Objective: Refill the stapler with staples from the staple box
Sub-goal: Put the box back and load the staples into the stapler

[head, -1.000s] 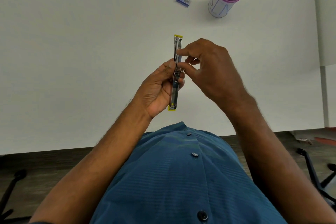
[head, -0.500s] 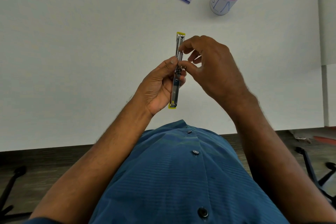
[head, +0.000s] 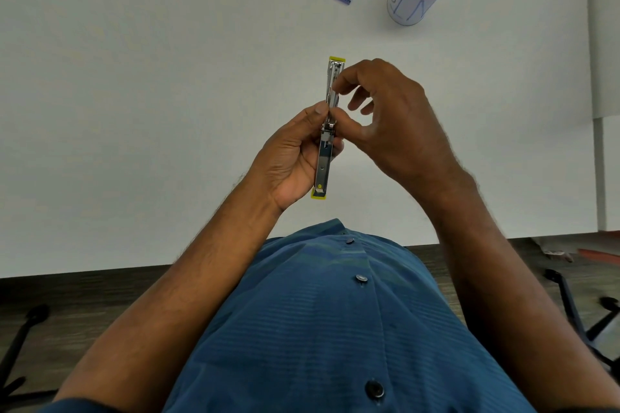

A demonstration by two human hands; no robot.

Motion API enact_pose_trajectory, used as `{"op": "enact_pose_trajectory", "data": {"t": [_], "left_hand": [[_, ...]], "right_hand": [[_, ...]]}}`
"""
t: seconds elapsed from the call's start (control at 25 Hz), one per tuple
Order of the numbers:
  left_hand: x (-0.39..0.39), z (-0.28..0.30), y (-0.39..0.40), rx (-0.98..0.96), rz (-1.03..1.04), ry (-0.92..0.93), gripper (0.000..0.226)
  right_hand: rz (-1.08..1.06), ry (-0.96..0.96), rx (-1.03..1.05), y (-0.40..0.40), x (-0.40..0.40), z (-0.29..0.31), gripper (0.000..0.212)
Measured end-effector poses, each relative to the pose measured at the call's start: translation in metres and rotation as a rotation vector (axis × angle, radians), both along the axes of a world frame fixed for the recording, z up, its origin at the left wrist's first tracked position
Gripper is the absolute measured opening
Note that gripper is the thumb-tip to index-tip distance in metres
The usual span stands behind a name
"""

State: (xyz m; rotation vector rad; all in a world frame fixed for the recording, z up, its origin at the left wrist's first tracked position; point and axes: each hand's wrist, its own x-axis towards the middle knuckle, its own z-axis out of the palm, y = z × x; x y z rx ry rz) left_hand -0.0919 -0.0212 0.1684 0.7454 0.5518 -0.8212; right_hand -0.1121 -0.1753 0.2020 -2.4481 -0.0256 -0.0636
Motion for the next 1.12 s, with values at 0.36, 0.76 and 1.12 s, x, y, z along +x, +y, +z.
{"op": "enact_pose_trajectory", "data": {"t": [0.36,0.76,1.12], "left_hand": [[-0.0003,0.0010,0.0007,0.005,-0.002,0.005,0.015],[0.0021,0.0003,0.0000,-0.024,-0.011,0.004,0.016],[0.0017,-0.0004,-0.0025,-0.073,-0.048,-0.017,0.019]], "right_hand": [[0.037,-0.023,-0.030,0.0005,0.0025,-0.0005,0.027],[0.004,0.022,-0.010,-0.0023,0.0050,-0.0003,0.026],[-0.270,0.200,0.534,0.0057,0.0056,-0.0035,0.043]]}}
